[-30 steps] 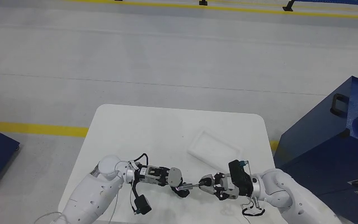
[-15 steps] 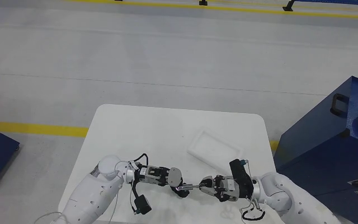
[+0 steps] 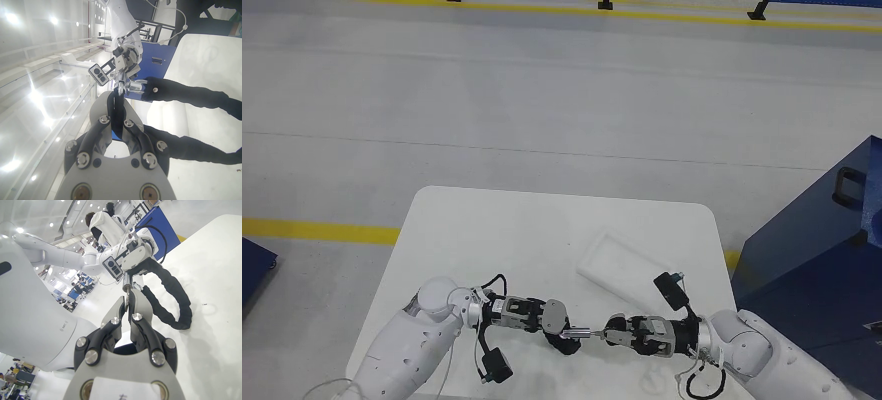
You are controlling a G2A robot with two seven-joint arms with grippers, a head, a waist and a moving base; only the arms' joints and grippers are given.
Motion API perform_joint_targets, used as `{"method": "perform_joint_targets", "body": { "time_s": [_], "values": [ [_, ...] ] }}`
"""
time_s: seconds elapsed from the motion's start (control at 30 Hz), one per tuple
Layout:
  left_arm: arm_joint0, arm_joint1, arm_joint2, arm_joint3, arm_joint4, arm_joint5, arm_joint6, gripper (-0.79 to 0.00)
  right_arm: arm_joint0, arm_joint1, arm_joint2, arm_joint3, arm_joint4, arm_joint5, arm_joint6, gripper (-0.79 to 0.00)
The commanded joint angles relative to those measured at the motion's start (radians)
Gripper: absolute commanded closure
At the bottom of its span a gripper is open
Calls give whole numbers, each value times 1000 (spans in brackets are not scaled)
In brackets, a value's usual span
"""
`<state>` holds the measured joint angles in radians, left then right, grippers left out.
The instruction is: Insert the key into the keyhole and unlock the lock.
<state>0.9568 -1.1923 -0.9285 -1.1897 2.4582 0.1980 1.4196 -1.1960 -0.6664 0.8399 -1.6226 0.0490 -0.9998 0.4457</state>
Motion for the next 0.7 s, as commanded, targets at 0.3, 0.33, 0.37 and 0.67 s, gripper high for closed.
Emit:
{"method": "perform_joint_targets", "body": {
  "time_s": [0.3, 0.33, 0.37, 0.67],
  "values": [
    [0, 0, 0, 0, 0, 0, 0, 0, -17, -4, -8, -12, 24, 33, -12, 0],
    [0, 0, 0, 0, 0, 0, 0, 0, -19, -4, -10, -13, 46, 43, -1, 0],
    [0, 0, 0, 0, 0, 0, 0, 0, -24, -4, -18, -15, 82, 50, 16, 0],
    [0, 0, 0, 0, 0, 0, 0, 0, -14, 2, -35, 6, 449, 140, 245, 0]
  ]
}}
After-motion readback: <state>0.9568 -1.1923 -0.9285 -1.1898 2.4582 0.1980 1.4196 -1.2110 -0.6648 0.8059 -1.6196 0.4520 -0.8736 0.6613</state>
